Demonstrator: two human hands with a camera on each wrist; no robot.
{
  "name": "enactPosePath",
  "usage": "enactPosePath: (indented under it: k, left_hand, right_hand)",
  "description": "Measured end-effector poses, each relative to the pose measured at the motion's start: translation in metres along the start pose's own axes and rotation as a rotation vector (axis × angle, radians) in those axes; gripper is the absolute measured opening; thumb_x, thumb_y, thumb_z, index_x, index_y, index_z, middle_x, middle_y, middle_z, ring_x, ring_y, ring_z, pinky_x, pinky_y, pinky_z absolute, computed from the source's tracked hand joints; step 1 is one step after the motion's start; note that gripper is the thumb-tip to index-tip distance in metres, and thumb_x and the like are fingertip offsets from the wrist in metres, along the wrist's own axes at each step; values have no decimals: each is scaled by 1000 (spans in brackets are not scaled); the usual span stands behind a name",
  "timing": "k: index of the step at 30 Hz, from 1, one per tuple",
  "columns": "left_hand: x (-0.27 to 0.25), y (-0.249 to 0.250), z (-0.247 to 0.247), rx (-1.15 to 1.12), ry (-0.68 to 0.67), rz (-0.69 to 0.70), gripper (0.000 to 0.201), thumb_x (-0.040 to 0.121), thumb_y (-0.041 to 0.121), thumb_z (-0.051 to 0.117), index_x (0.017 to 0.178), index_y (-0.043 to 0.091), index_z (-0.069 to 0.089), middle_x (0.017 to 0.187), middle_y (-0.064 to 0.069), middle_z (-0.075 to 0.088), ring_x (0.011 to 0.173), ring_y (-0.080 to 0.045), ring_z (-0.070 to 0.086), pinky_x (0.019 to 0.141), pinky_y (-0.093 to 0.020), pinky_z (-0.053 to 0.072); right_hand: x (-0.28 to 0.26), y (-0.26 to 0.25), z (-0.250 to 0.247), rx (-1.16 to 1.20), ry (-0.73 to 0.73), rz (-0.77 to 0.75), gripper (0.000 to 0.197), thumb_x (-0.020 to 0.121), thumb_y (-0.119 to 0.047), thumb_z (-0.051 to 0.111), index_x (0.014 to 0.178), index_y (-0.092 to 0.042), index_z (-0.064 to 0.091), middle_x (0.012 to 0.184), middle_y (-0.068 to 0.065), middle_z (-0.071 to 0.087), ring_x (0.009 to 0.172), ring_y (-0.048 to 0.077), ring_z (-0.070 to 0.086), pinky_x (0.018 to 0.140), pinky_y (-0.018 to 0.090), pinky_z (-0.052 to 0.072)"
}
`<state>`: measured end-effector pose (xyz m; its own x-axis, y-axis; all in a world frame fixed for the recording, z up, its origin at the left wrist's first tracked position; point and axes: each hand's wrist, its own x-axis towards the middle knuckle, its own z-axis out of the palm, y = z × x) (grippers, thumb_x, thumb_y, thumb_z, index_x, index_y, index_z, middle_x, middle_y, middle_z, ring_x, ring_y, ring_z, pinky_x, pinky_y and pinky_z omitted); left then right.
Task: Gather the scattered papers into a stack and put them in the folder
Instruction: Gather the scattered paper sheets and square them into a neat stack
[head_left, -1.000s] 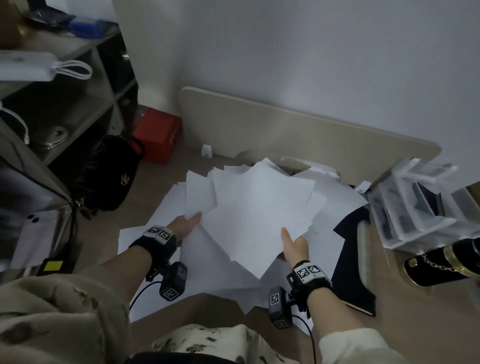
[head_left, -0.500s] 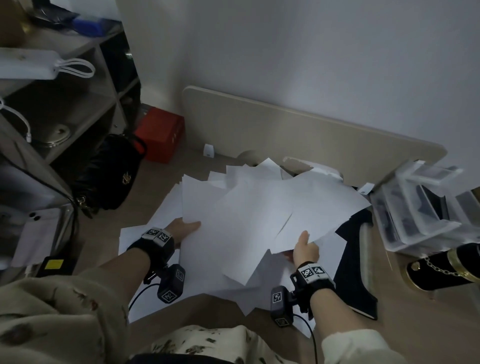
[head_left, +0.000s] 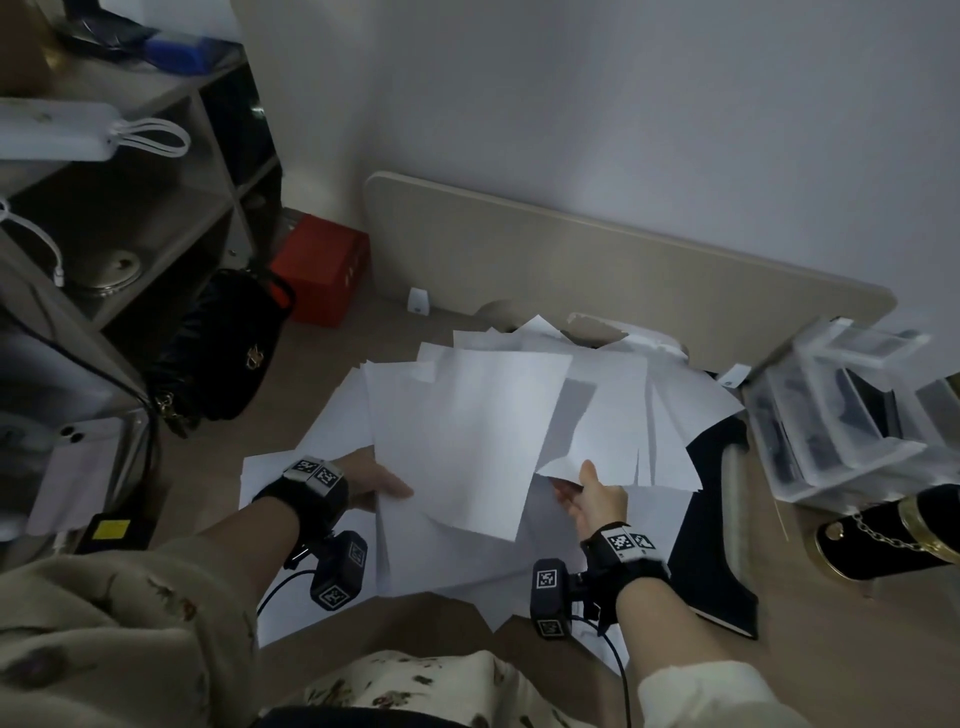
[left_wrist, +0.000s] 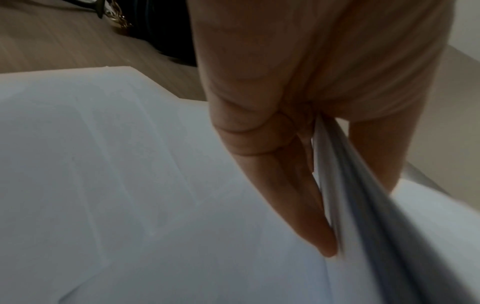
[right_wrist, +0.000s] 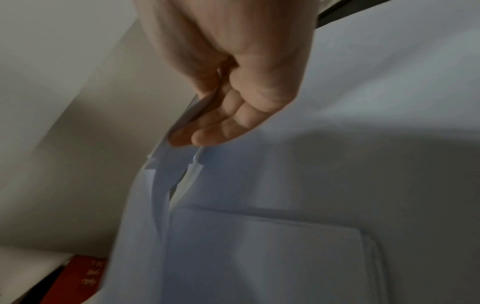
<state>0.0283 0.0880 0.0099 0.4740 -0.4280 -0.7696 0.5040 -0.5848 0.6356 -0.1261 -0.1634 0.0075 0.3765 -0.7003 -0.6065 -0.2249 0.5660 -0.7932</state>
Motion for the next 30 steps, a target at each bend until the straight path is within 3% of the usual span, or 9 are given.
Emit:
enactPosePath:
  k: [2,5,8,13,16,22,26,28,30]
  left_hand:
    - [2,0,2,-53,-5,2,42,77,10,76,116,8,60,113,-16,67,103,-35,65,88,-48,54]
    - [3,2,5,-185,25,-39,49,86,42,64,121,8,56,119,-19,63,108,-35,62,83,-45,55]
    - [6,1,5,-289,25,-116,55,91,57,47,118,9,55,118,-17,62,111,-34,59,84,-44,51]
    - [5,1,8,-270,62,-73,35,99,28,46,125,3,48,104,-15,61,93,-31,59,86,-48,46]
    - [5,2,10,-230,35,-44,21,100,19,45,118,8,45,98,-12,60,93,-31,57,85,-47,44]
    - [12,1,9,-241,44,-70,28,99,25,47,118,6,50,99,-15,61,87,-29,59,70,-40,49]
    - [19,-1,5,-306,33,-130,44,96,48,43,116,10,54,113,-16,62,100,-31,59,77,-42,49]
    - [19,0,5,-275,40,-120,43,95,44,48,122,10,50,117,-17,61,100,-31,60,76,-43,51]
    - [21,-1,6,-244,86,-103,43,95,37,53,128,10,45,118,-18,59,98,-32,60,76,-43,51]
  right_hand:
    - [1,2,3,-70,-13,16,18,94,-12,52,92,6,55,83,21,64,63,28,65,47,27,56]
    - [2,8,2,-215,-20,56,14,92,-10,52,87,3,56,86,20,62,77,34,64,50,31,57]
    - [0,14,-2,-210,-82,146,13,92,-7,51,88,5,57,82,19,65,73,31,65,52,30,56]
    - [4,15,-10,-160,-55,149,14,92,-8,56,87,5,56,84,20,64,69,28,64,46,26,55]
    - [8,16,-9,-90,-39,113,20,92,-10,59,103,6,56,93,24,62,71,30,64,45,27,55]
    - [7,23,0,-247,-193,199,20,93,-14,58,98,5,61,71,15,66,62,25,63,54,28,53]
    - [13,31,2,-360,-248,300,28,89,-19,66,98,7,60,83,19,65,71,29,64,66,37,56]
    - [16,35,2,-391,-276,325,34,87,-23,69,101,6,61,92,19,66,80,31,65,75,41,56]
    - [13,35,3,-429,-316,356,37,86,-28,69,104,3,61,100,19,66,85,30,66,72,40,56]
